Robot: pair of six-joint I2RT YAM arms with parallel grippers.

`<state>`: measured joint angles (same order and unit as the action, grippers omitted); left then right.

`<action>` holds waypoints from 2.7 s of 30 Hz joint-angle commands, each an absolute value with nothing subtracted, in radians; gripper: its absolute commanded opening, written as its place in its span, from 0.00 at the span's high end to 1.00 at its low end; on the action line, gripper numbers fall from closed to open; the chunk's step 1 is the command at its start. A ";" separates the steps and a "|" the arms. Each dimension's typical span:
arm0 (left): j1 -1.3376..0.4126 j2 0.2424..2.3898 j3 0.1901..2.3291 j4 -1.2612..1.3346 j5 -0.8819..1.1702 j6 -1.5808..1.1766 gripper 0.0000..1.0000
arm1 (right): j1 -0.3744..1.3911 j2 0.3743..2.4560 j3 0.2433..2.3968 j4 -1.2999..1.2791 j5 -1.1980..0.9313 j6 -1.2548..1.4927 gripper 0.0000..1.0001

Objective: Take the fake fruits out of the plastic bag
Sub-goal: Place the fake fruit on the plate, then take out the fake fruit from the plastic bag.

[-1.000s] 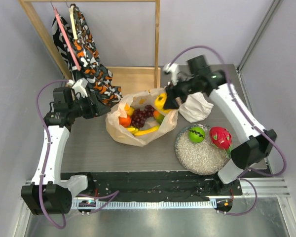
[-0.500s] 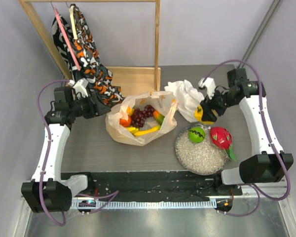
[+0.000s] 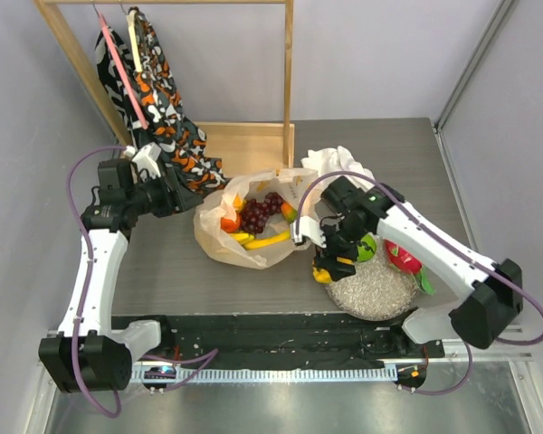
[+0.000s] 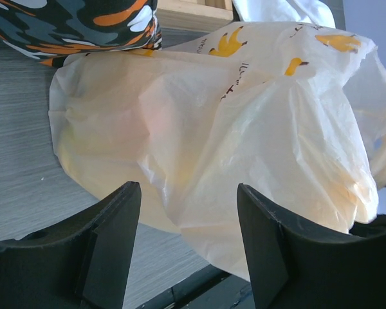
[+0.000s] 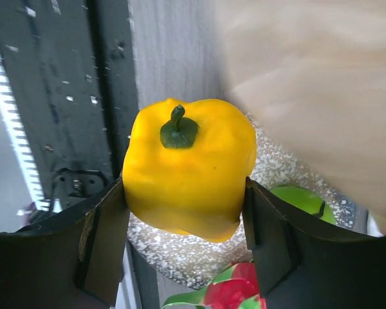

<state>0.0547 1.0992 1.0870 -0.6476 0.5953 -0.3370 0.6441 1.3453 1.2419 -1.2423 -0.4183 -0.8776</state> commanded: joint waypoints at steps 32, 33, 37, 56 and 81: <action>0.011 1.052 1.166 -0.673 0.814 -0.215 0.18 | 0.655 1.420 1.814 -1.278 -0.503 -0.704 0.03; 0.009 1.054 1.187 -0.686 0.805 -0.195 0.16 | 0.655 1.430 1.836 -1.232 -0.508 -0.645 0.04; -0.092 1.091 1.290 -0.748 0.805 -0.098 0.15 | 0.655 1.447 1.829 -1.071 -0.541 -0.542 0.08; -0.437 1.155 1.256 -0.850 0.426 0.290 0.98 | 0.660 1.698 1.557 -0.654 -0.388 -0.167 0.33; -0.436 1.115 1.181 -0.722 0.615 0.067 1.00 | 0.652 1.850 1.614 -0.640 -0.150 -0.256 0.23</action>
<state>-0.4366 1.1305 1.1717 -0.7517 0.6044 0.0673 0.6514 1.9121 1.5486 -0.6258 -0.0246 -0.2817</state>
